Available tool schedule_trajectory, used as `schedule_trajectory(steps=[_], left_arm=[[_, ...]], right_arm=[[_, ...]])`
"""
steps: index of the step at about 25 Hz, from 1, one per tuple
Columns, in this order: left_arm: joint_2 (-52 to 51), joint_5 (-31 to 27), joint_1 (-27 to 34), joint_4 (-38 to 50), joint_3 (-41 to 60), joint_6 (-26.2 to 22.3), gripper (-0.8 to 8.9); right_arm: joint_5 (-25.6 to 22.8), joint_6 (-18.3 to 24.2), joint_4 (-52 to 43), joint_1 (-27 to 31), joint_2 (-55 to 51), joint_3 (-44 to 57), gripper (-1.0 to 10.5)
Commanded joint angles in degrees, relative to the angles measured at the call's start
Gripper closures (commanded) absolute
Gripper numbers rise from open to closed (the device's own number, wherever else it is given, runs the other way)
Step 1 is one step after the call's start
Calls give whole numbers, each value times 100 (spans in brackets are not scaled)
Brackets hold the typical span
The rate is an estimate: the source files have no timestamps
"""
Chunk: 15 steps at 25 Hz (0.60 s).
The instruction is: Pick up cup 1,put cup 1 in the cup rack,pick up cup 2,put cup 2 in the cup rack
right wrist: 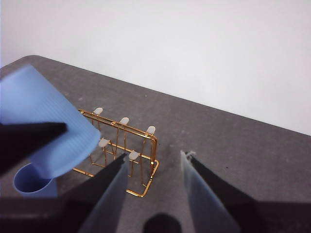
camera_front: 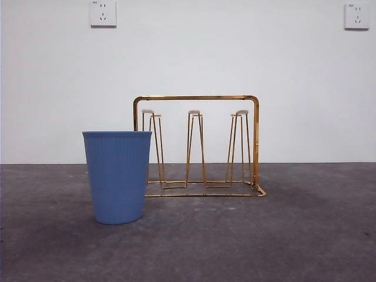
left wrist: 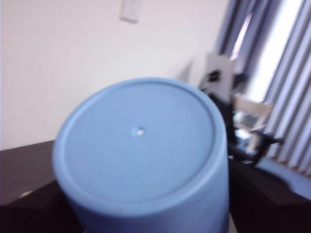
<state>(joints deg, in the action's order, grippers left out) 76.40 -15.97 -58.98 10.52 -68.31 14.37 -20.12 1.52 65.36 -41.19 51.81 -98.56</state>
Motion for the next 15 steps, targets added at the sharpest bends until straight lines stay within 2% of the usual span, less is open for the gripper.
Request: schedule_trajectory(steps=[1,7,12,15], left_arm=[[334,-383,-63,52,-20,-221,822],[1095,-721,-57,39,-332,-286,822],[1786,-1193,-55,-516,-1102,-592,822],[2149,-1541,-9,-892,-1591,-603,822]], right_arm=[[-9,0,39,0,2,9,757],[-9,-2,236,0,4,9,757],[-9,2,365,0,2,9,757],[-7,2,400,0,2,9,757]])
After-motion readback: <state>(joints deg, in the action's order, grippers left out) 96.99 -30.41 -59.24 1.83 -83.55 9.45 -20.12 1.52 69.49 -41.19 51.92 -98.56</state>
